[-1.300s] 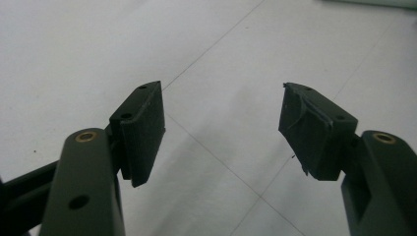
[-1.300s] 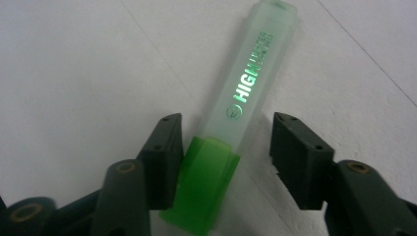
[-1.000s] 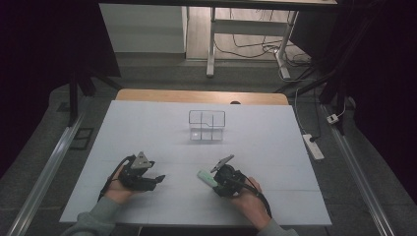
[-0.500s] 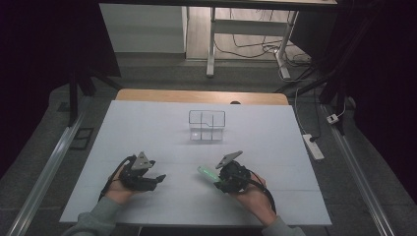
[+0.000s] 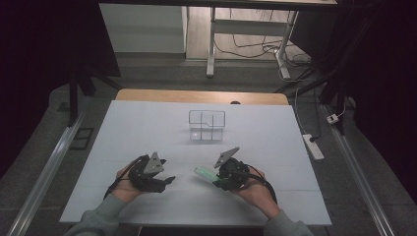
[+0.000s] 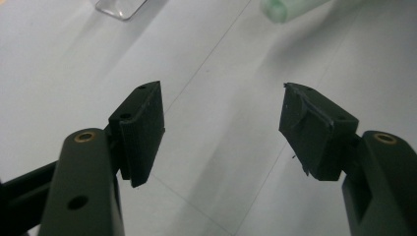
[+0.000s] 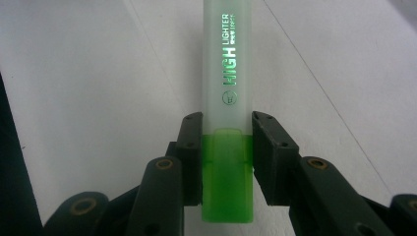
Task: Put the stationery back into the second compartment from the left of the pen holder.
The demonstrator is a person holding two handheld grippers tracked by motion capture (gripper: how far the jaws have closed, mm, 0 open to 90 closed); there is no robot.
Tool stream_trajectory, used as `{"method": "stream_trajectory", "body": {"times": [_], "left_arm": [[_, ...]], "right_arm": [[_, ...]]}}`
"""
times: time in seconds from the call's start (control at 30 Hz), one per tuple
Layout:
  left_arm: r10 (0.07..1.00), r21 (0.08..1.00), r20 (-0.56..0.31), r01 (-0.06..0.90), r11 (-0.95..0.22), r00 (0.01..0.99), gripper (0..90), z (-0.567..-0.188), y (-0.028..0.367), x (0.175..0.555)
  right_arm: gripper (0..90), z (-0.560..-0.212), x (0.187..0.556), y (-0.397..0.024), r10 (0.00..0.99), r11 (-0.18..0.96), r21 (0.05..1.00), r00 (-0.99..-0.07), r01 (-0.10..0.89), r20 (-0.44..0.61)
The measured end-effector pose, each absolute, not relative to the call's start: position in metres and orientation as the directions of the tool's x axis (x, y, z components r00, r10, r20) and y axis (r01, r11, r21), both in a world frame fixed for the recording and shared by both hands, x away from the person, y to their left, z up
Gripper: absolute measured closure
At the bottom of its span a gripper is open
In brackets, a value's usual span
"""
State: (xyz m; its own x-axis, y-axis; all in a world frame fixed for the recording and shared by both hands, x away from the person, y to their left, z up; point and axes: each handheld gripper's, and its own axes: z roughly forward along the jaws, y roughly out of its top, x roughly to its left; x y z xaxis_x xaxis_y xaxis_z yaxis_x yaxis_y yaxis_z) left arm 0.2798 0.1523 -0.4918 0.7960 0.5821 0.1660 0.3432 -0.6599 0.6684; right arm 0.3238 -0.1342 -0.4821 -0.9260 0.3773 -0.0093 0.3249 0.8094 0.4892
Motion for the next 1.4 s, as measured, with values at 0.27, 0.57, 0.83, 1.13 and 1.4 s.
{"method": "stream_trajectory", "body": {"times": [0.27,0.57,0.83,1.13,1.4], "left_arm": [[0.481,0.633,0.212,0.255,-0.731,0.851,30.2,-0.487,0.129,0.281],[0.403,0.624,0.203,0.199,-0.756,0.893,28.7,-0.484,0.11,0.291],[0.329,0.595,0.198,0.153,-0.789,0.923,28.7,-0.487,0.096,0.298],[0.228,0.527,0.173,0.105,-0.843,0.958,35.9,-0.495,0.085,0.301],[0.158,0.511,0.14,0.065,-0.857,0.977,57.5,-0.498,0.084,0.298]], "right_arm": [[66.3,-0.479,0.326,-0.123,0.313,0.827,0.493,-0.95,0.27,-0.005],[66.3,-0.48,0.328,-0.112,0.268,0.844,0.484,-0.963,0.233,-0.005],[66.3,-0.477,0.328,-0.102,0.202,0.86,0.48,-0.979,0.172,-0.01],[66.3,-0.478,0.322,-0.093,0.086,0.882,0.467,-0.996,0.06,-0.034],[66.2,-0.477,0.318,-0.093,0.044,0.887,0.461,-0.998,0.018,-0.045]]}}
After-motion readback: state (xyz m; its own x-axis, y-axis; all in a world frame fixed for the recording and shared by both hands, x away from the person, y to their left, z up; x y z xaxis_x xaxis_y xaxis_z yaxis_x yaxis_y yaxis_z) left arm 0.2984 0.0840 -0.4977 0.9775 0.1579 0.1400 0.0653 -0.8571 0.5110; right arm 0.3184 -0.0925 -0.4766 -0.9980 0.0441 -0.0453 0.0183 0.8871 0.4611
